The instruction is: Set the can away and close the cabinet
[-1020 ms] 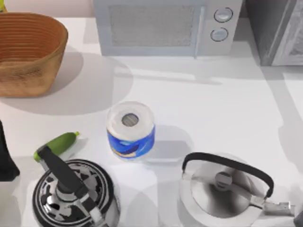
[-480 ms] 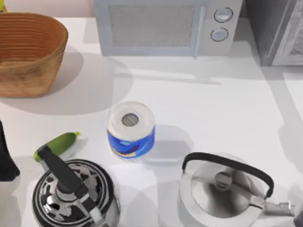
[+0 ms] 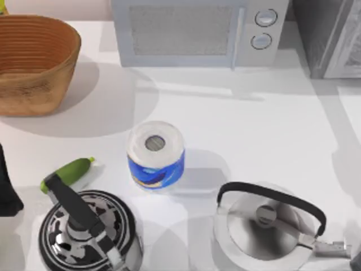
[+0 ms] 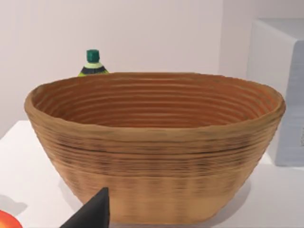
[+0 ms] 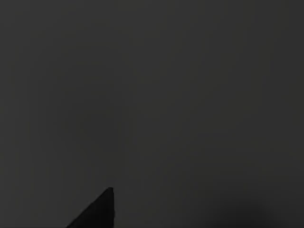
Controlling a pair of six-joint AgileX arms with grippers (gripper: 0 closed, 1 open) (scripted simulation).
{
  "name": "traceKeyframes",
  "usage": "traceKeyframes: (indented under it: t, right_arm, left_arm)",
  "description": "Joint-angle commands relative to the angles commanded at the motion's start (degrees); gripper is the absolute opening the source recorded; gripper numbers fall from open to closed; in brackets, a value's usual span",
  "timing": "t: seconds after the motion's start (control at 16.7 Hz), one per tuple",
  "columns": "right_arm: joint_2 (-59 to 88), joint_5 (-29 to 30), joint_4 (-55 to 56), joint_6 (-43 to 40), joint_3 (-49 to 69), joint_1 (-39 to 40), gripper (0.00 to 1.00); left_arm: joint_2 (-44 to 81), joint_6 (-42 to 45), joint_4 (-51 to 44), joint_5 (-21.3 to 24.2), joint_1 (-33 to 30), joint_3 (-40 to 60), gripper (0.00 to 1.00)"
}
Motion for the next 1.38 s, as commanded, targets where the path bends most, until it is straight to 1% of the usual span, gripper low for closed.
traceKeyframes:
  t: [0.12,0.3,0.42,0.54,0.78,1.2,1.38]
  right_arm:
    - [-1.38,-0.05,0.4,-0.45,-1.51,-0.36,1.0]
    - [-6.78,-0.23,2.18,-1.76,-7.77,-1.71,1.0]
    - [-12.37,-0.46,4.18,-2.64,-14.74,-2.94,1.0]
    - [-19.35,-0.82,6.75,-3.28,-24.1,-4.24,1.0]
    - [-37.04,-2.0,13.0,-3.69,-49.44,-6.3,1.0]
    - [-75.63,-5.37,25.06,-3.0,-105.78,-6.78,1.0]
    - [-91.71,-6.62,29.85,-2.63,-126.4,-6.24,1.0]
  left_arm:
    - [0.0,0.0,0.0,0.0,0.0,0.0,1.0]
    - [0.0,0.0,0.0,0.0,0.0,0.0,1.0]
    - [0.0,0.0,0.0,0.0,0.0,0.0,1.0]
    - [0.0,0.0,0.0,0.0,0.0,0.0,1.0]
    - [0.0,0.0,0.0,0.0,0.0,0.0,1.0]
    - [0.0,0.0,0.0,0.0,0.0,0.0,1.0]
    - [0.0,0.0,0.0,0.0,0.0,0.0,1.0]
